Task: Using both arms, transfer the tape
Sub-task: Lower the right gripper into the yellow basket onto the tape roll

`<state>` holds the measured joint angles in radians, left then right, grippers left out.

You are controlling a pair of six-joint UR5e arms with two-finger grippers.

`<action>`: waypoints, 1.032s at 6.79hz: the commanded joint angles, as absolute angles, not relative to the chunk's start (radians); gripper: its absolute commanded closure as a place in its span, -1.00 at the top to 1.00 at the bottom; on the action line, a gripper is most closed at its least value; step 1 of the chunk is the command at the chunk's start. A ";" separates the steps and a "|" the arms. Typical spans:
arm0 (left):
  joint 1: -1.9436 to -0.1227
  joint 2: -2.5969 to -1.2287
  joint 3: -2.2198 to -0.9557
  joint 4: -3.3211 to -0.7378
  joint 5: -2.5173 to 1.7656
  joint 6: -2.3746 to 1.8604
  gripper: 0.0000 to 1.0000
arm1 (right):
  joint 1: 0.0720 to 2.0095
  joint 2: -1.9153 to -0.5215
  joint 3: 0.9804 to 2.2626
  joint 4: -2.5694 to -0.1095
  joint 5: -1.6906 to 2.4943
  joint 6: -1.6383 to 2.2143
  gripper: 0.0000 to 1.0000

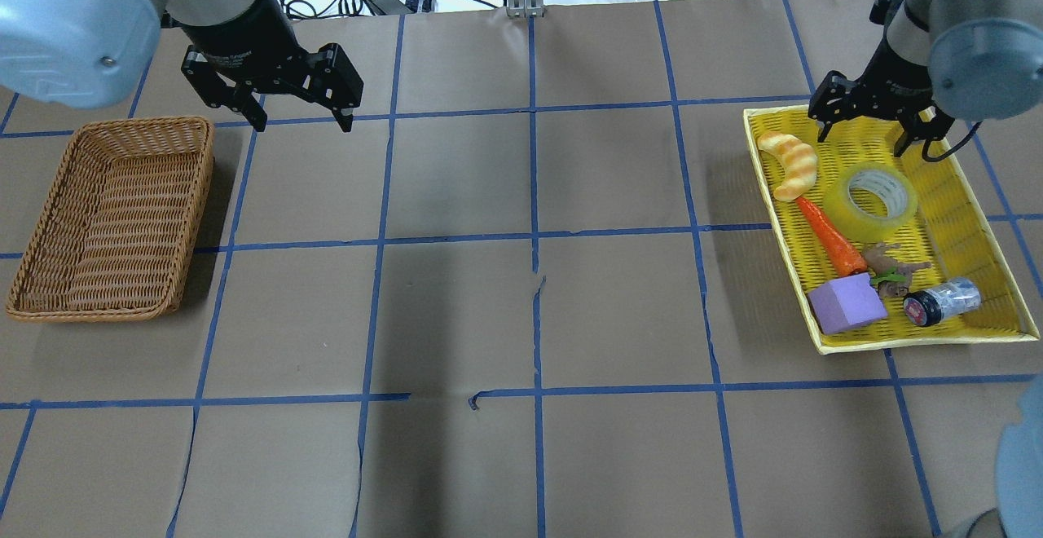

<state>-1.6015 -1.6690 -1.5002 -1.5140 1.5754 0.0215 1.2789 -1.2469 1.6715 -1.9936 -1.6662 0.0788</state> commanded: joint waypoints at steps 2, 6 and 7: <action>-1.601 -1.669 -1.500 -1.514 1.575 0.020 1.00 | 1.253 -1.131 1.695 -2.079 -1.704 0.081 0.95; -1.601 -1.669 -1.502 -1.514 1.575 0.021 1.00 | 1.253 -1.124 1.736 -2.086 -1.719 0.090 0.24; -1.601 -1.669 -1.502 -1.514 1.577 0.023 1.00 | 1.253 -1.115 1.732 -2.092 -1.720 0.098 -0.26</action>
